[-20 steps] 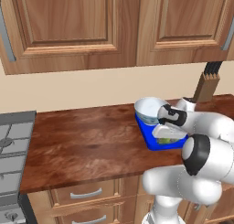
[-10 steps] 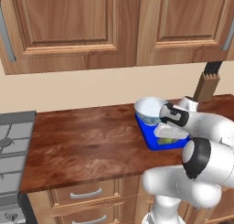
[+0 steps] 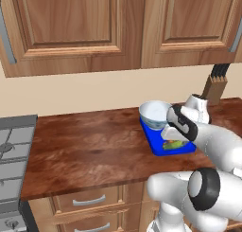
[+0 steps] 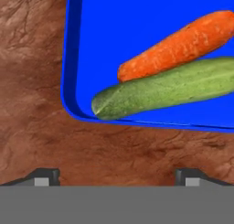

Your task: Place the two vegetables and bowl onto the tray for setting up a vegetable dip station.

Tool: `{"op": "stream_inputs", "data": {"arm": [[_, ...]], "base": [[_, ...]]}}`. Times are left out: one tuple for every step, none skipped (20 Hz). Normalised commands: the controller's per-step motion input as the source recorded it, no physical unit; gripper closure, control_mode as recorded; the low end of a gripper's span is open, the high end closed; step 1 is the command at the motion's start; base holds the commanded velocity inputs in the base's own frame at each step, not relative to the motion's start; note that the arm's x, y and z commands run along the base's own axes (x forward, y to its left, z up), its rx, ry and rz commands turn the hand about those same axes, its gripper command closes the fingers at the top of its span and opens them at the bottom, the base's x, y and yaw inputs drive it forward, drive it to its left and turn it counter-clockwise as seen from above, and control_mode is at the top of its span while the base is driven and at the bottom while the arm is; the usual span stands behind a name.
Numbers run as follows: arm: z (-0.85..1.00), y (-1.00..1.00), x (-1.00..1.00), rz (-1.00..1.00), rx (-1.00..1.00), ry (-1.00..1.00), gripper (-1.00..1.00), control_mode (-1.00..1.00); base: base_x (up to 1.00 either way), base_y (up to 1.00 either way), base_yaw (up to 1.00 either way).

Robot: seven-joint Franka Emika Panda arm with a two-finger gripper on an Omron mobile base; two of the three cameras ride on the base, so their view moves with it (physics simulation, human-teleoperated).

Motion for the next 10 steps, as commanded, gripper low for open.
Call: {"op": "stream_inputs", "data": {"arm": [[0.33,0.08,-0.32,-0.03,-0.16,0.0,-1.0,-1.0],[0.32,0.09,-0.33,-0.02,-0.16,0.0,-1.0,-1.0],[0.32,0.08,-0.35,-0.02,-0.15,0.0,-1.0,-1.0],[0.31,0.06,-0.39,-0.04,-0.13,0.0,-1.0,-1.0],[0.31,0.06,-0.38,-0.07,-0.11,0.0,-1.0,-1.0],[0.3,0.07,-0.4,-0.1,-0.08,0.0,-1.0,-1.0],[0.3,0.05,-0.42,-0.1,-0.04,0.0,-1.0,-1.0],[0.29,0.05,-0.42,-0.15,0.0,0.0,-1.0,-1.0],[0.29,0.06,-0.43,-0.15,0.0,0.0,-1.0,-1.0],[0.27,0.06,-0.43,-0.15,0.0,0.0,-1.0,-1.0]], "base": [[0.0,0.0,0.0],[0.0,0.0,0.0],[0.0,0.0,0.0],[0.0,0.0,0.0],[0.0,0.0,0.0],[0.0,0.0,0.0],[0.0,0.0,0.0],[0.0,0.0,0.0],[0.0,0.0,0.0],[0.0,0.0,0.0]]}}
